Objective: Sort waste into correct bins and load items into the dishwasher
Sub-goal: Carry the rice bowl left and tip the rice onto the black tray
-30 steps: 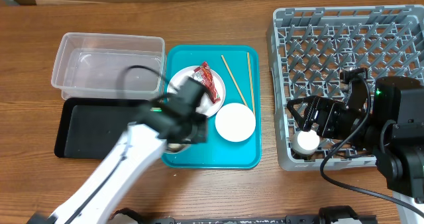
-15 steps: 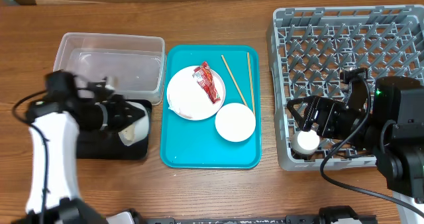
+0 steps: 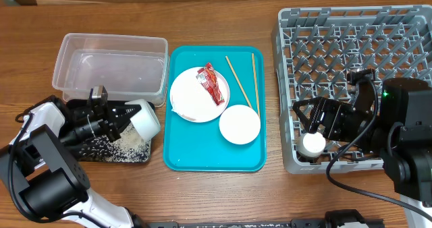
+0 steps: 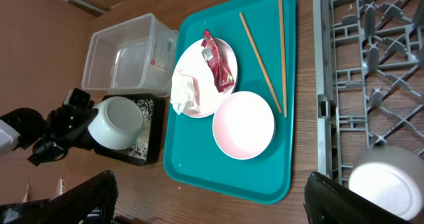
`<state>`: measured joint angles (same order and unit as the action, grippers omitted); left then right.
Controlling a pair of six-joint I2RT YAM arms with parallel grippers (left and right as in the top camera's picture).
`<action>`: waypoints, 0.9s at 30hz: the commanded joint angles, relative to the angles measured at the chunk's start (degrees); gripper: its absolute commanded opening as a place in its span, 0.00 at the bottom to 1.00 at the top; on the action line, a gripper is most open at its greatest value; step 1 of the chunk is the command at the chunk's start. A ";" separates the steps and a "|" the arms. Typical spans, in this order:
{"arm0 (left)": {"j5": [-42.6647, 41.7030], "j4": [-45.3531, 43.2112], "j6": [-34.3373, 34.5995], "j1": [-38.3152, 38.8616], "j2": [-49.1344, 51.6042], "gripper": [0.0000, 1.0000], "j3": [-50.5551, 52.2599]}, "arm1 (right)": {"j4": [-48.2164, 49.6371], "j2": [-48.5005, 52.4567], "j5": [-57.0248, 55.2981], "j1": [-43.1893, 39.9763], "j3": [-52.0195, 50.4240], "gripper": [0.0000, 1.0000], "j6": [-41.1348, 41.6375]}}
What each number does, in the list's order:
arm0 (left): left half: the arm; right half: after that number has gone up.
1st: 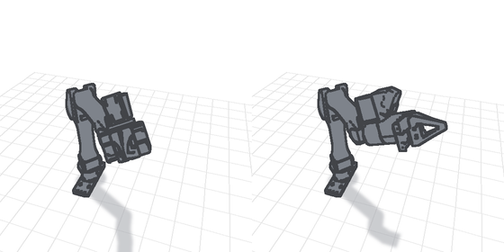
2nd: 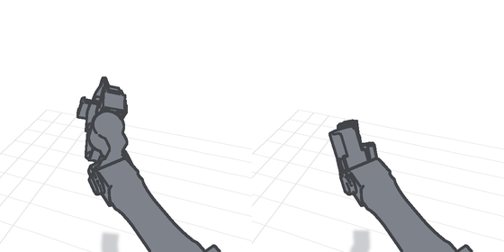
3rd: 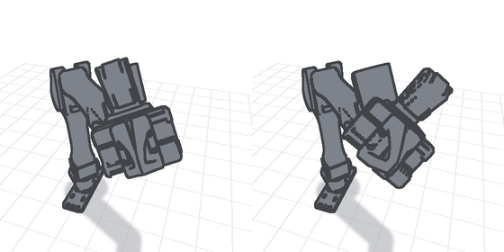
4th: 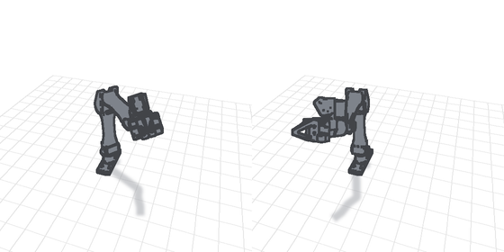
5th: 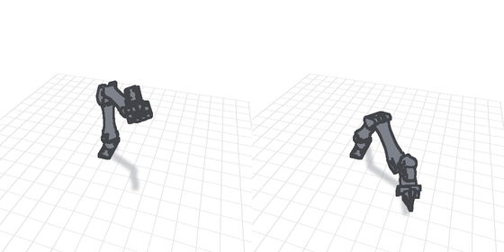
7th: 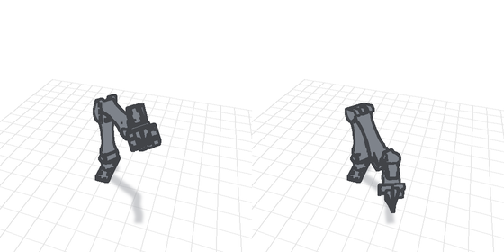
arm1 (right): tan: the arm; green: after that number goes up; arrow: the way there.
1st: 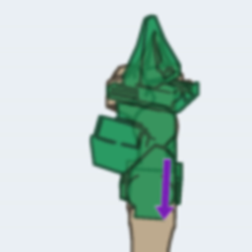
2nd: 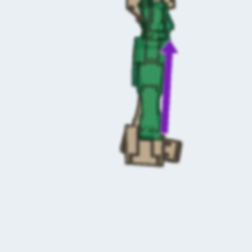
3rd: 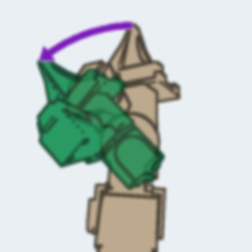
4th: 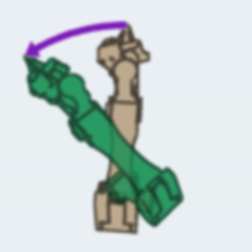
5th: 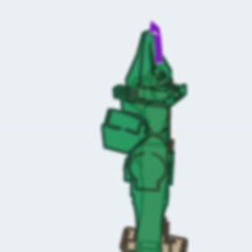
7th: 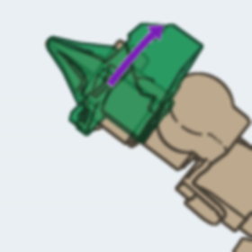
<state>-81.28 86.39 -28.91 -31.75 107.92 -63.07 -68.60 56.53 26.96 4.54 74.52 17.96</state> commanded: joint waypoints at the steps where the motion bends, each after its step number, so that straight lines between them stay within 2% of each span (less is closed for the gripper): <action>1: -5.53 1.49 -8.90 -0.96 0.17 0.04 -0.20 | 0.13 -0.15 -0.33 0.00 0.81 0.92 -0.42; 6: -4.90 -0.85 -13.77 -3.74 0.17 0.04 -0.20 | 0.13 -0.15 -0.33 0.00 0.81 0.92 -0.42; 8: -3.63 -1.99 -11.10 -5.18 0.20 0.04 -0.20 | 0.17 -0.15 -0.33 0.00 0.81 0.92 -0.42; 9: -4.17 3.10 -14.58 -5.81 -0.11 0.04 -0.20 | 0.15 -0.15 -0.33 0.00 0.81 0.92 -0.42; 11: -3.67 3.76 -26.01 -5.86 -0.46 0.04 -0.52 | 0.15 -0.15 -0.33 0.00 0.81 0.92 -0.42; 13: -0.44 3.61 -19.80 -5.84 -0.35 0.04 -0.57 | 0.35 -0.15 -0.33 0.00 0.81 0.92 -0.42; 14: 0.11 5.70 -21.11 -5.68 -0.55 0.04 -0.59 | 0.35 -0.15 -0.33 0.00 0.81 0.92 -0.42; 16: 0.55 7.48 -28.57 -5.62 -1.27 0.04 -0.66 | 0.35 -0.15 -0.33 0.00 0.81 0.92 -0.42; 18: 0.68 9.29 -27.34 -5.64 -1.33 0.04 -0.74 | 0.39 -0.15 -0.33 0.00 0.81 0.93 -0.42; 20: -0.09 9.92 -31.17 -5.68 -1.33 0.04 -1.05 | 0.37 -0.15 -0.33 0.00 0.81 0.93 -0.44; 21: 0.39 8.07 -30.05 -5.79 -1.33 0.04 -1.36 | 0.37 -0.15 -0.33 0.00 0.81 0.93 -0.42; 23: 0.66 7.02 -22.45 -5.84 -1.33 0.04 -1.38 | 0.39 -0.15 -0.33 0.00 0.81 0.93 -0.42; 25: 0.44 7.32 -24.09 -5.84 -1.33 0.04 -1.62 | 0.33 -0.15 -0.33 0.00 0.81 0.93 -0.42; 26: 1.07 6.34 -22.64 -5.84 -1.33 0.04 -1.66 | 0.35 -0.15 -0.33 0.00 0.81 0.93 -0.42; 27: 1.77 6.80 -18.25 -5.84 -1.33 0.04 -1.66 | 0.37 -0.15 -0.33 0.00 0.81 0.93 -0.42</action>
<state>-80.90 93.19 -52.56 -37.60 107.74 -63.51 -68.55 56.53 26.76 4.54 74.52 17.96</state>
